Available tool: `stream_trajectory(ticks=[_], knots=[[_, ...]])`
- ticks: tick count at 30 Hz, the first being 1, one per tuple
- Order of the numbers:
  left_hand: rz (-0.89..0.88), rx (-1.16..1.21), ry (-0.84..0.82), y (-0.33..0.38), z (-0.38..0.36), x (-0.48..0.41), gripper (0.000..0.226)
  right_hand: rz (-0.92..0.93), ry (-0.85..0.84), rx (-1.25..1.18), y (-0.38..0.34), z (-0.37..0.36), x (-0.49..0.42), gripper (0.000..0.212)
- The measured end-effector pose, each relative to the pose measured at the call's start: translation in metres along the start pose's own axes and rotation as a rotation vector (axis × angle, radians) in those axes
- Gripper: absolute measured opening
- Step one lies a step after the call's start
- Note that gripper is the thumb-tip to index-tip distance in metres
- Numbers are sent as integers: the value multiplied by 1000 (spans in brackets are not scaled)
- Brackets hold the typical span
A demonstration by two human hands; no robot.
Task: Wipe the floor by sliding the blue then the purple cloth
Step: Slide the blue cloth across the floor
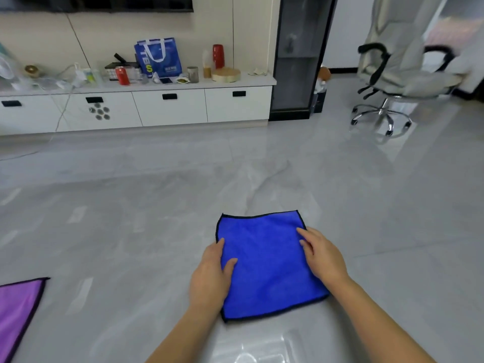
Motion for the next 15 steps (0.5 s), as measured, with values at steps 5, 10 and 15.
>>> stream_trajectory(ticks=[5,10,15], knots=[[-50,-105,-72,37,-17,-39,69,-42,-12,64,18,26,-42,47],[-67,-222,-105,62,-23,-76,78,-68,48,250,21,43,-71,63],[-280,-565,-73,59,-49,-61,77,-20,-91,396,20,3,-45,81]])
Point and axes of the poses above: each hand's wrist, its own x-axis away from the middle knuckle, its own z-axis out of the back of the hand, y = z × x, the point moved 3 cm from there along -x, towards the middle knuckle, and after that the axes turned 4 degrees about -x, right-handed, at the moved point
